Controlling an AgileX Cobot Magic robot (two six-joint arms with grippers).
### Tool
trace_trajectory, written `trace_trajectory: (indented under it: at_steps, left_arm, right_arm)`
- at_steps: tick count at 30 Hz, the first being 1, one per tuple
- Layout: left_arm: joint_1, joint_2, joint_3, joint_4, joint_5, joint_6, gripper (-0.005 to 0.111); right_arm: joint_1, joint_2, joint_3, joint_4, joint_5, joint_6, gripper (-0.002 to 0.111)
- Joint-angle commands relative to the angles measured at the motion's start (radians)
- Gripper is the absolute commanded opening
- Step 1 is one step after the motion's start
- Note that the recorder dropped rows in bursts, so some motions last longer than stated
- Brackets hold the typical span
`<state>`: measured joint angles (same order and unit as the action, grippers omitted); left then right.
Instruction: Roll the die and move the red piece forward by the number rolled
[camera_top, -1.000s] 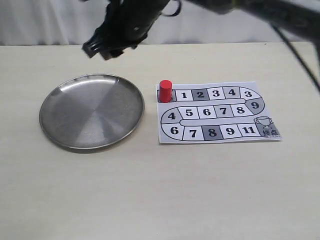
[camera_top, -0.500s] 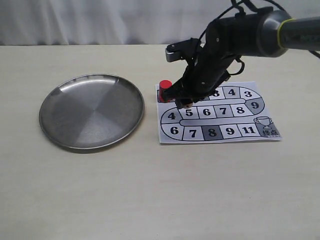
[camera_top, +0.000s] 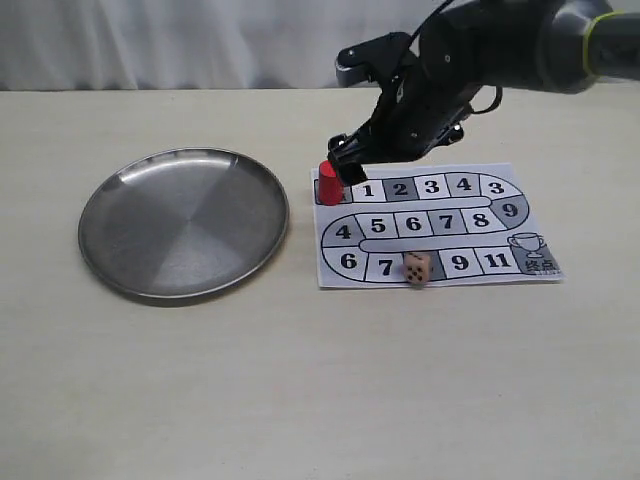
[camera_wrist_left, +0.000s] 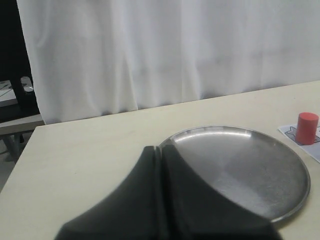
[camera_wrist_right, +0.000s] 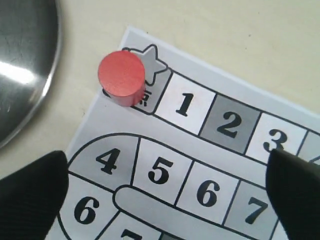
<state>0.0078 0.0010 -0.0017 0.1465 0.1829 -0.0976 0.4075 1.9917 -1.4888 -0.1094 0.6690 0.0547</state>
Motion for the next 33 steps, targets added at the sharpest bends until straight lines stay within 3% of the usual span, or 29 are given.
trace_trajectory:
  at_steps: [1,2,5,6,8,14,19,26,33]
  left_arm:
    - [-0.008,-0.001,0.002,-0.002,-0.01,-0.001,0.0]
    - [-0.008,-0.001,0.002,-0.002,-0.01,-0.001,0.0]
    - [-0.008,-0.001,0.002,-0.002,-0.01,-0.001,0.0]
    - [-0.008,-0.001,0.002,-0.002,-0.01,-0.001,0.0]
    - [-0.008,-0.001,0.002,-0.002,-0.01,-0.001,0.0]
    - [-0.008,-0.001,0.002,-0.002,-0.01,-0.001,0.0]
    - [-0.008,-0.001,0.002,-0.002,-0.01,-0.001,0.0]
    - [-0.008,-0.001,0.002,-0.002,-0.01,-0.001,0.0]
    - [-0.008,-0.001,0.002,-0.002,-0.01,-0.001,0.0]
  right_arm:
    - [-0.002,-0.077,-0.003,-0.011,0.083,-0.082,0.092]
    - [-0.002,-0.094,-0.003,-0.011,0.098,-0.085,0.076]
    - [-0.002,-0.163,-0.003,-0.011,0.151,-0.085,0.01]
    - [-0.002,-0.19,0.011,-0.008,0.153,-0.077,0.005]
    - [-0.002,-0.252,0.069,-0.003,0.136,-0.069,0.006]
    - [-0.002,-0.459,0.499,0.1,-0.065,-0.063,0.006]
    - [0.0,-0.464,0.723,0.151,-0.216,-0.063,0.006]
    - [0.002,-0.437,0.88,0.176,-0.394,-0.063,0.006]
    - [0.002,-0.37,0.891,0.181,-0.428,-0.067,0.006]
